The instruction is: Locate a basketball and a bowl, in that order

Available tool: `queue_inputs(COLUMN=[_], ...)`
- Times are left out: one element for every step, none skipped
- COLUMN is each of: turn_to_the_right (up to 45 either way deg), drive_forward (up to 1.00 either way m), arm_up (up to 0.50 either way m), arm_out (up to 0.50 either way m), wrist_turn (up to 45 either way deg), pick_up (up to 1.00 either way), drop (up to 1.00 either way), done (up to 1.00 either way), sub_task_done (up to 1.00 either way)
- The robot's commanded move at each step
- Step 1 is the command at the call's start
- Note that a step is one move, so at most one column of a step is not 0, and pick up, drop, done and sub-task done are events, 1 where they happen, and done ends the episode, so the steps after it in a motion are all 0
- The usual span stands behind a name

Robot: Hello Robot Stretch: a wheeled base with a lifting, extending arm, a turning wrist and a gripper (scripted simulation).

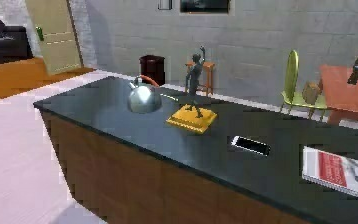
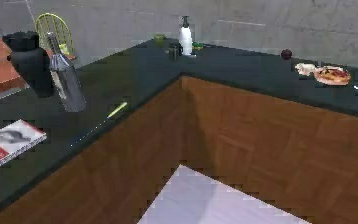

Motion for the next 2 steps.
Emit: queue_inputs(turn_to_the_right=[-45.0, -6.0], drive_forward=[0.0, 0.0], arm_up=[0.0, 0.0], arm_out=[0.0, 0.0], wrist_turn=[0.0, 0.0], pick_up=[0.0, 0.0], drop=[0.0, 0.0], done=[0.0, 0.0], sub_task_done=[0.0, 0.0])
